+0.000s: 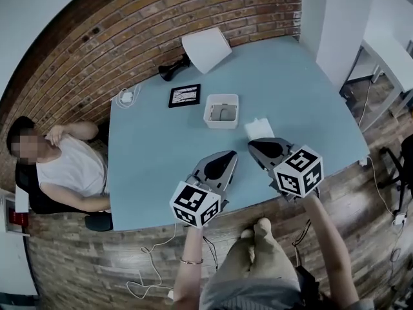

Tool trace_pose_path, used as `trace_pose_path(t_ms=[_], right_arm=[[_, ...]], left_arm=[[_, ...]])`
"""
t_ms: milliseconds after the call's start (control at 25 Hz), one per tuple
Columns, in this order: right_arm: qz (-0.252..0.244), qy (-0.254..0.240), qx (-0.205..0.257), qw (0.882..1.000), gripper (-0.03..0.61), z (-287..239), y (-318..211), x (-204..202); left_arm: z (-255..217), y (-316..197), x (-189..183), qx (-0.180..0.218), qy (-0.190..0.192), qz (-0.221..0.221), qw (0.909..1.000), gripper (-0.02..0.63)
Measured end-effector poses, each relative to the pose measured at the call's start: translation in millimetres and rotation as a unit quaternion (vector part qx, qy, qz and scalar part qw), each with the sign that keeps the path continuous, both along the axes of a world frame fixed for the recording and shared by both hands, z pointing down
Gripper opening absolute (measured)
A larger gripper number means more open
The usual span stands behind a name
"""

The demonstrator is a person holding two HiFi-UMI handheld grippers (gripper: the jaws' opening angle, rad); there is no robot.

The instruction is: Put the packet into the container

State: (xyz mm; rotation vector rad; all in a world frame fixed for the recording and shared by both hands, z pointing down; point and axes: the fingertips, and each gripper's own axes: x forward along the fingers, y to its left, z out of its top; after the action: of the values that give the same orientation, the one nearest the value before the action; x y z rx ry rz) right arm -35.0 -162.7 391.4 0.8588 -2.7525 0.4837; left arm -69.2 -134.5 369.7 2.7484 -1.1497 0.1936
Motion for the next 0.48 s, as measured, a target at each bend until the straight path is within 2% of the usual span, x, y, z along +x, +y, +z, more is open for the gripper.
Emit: trace_pose_path(t_ms=[240,440,480], right_arm=[[0.011,0.006,-0.057,0.998,0.014,36.4,-30.5,22.4],[0.015,0.044,-0.086,0.995,0.02,59.1,-59.1,44.2],[0.015,0.049,-0.094,0.994,0.047,64.1,-63.5,48.1]], left_arm=[[38.7,-27.2,12.6,-0.028,-0.009,0.008,0.9995,0.009],[68.8,-45.1,26.8,-0.048,-0.018,0.022,0.9985,0.009],[72.4,-48.2,29.5,-0.05,-0.017,0.023,0.9984,0.009]])
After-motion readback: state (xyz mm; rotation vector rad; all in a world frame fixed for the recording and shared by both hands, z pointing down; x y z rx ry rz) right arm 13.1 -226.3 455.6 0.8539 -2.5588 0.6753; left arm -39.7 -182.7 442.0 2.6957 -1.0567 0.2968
